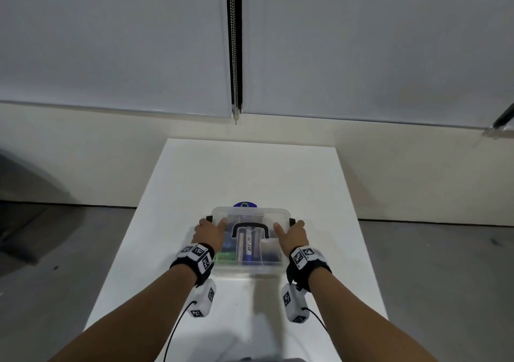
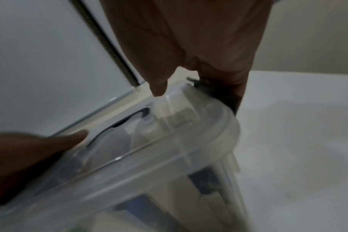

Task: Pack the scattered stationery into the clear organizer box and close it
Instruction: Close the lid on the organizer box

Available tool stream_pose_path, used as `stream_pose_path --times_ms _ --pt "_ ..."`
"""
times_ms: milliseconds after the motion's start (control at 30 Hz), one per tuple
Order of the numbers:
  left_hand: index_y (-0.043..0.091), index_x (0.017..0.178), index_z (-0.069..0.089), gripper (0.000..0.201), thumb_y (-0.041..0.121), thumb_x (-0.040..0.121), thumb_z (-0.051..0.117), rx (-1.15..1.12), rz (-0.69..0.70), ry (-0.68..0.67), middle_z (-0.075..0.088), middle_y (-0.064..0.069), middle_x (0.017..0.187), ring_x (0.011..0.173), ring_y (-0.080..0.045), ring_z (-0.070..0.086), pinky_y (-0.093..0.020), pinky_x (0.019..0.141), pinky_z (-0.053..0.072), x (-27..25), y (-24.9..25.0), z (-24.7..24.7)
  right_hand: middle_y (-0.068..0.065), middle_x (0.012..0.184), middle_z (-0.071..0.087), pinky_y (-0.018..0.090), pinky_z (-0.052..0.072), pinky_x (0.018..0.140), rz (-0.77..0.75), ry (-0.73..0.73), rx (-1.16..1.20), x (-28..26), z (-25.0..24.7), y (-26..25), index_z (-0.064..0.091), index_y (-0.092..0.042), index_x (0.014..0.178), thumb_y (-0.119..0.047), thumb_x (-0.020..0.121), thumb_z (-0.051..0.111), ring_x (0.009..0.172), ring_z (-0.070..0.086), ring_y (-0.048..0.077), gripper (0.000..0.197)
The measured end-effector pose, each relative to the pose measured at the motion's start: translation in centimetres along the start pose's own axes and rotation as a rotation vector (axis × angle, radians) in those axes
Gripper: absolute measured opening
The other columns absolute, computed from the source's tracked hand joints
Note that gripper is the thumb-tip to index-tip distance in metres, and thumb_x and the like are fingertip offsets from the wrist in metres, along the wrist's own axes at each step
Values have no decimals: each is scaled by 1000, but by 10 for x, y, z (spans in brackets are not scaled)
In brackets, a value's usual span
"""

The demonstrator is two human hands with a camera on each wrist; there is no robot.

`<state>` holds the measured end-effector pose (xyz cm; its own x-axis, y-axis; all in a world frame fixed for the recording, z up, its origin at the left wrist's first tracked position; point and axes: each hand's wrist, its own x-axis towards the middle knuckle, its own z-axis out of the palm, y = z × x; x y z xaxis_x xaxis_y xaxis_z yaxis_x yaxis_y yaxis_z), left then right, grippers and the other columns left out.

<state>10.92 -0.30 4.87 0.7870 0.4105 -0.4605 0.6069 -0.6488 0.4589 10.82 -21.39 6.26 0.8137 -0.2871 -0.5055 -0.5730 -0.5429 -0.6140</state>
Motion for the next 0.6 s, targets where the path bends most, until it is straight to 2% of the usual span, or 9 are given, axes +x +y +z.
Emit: stream_pose_path --times_ms 133,200,333,433,500,567,600 --pt "0 129 36 61 47 93 51 -107 -20 9 58 -24 125 110 -40 60 -39 80 44 -5 10 7 20 137 42 43 47 89 -52 46 -143 -17 13 -10 30 0 133 -44 92 52 114 56 42 64" --pt "0 130 36 59 44 93 52 -127 -28 13 56 -24 127 111 -40 59 -40 84 46 -9 14 6 19 137 41 43 47 88 -54 47 -175 -22 16 -7 30 -1 133 -42 93 52 113 57 41 62" --pt "-1 133 32 68 49 92 54 -94 -8 -67 55 -24 128 113 -40 58 -41 89 46 -8 13 -2 22 131 52 41 46 90 -53 -104 -164 -13 -3 1 28 -3 133 -36 96 48 112 58 39 53" --pt "0 133 33 63 46 95 50 -34 45 -88 56 -23 128 114 -38 58 -40 91 45 -6 10 -6 23 120 60 38 48 78 -44 -127 -168 -9 -18 7 27 -4 132 -24 97 43 93 60 35 43" --pt "0 132 34 57 43 97 47 19 77 -109 56 -23 128 114 -37 58 -41 92 48 -6 12 -7 23 121 60 34 45 73 -46 -152 -208 -11 -25 12 27 -3 132 -21 97 42 98 61 36 43" --pt "0 131 36 54 42 98 45 66 110 -137 57 -23 127 113 -37 58 -40 91 49 -7 13 -9 22 122 59 36 47 79 -46 -184 -243 -13 -31 18 28 -3 132 -23 96 44 108 60 37 44" --pt "1 129 37 51 40 98 45 87 124 -147 57 -23 127 112 -37 59 -40 90 50 -8 13 -10 21 120 59 38 50 82 -42 -203 -239 -15 -35 22 28 -3 131 -24 96 45 106 61 37 44"
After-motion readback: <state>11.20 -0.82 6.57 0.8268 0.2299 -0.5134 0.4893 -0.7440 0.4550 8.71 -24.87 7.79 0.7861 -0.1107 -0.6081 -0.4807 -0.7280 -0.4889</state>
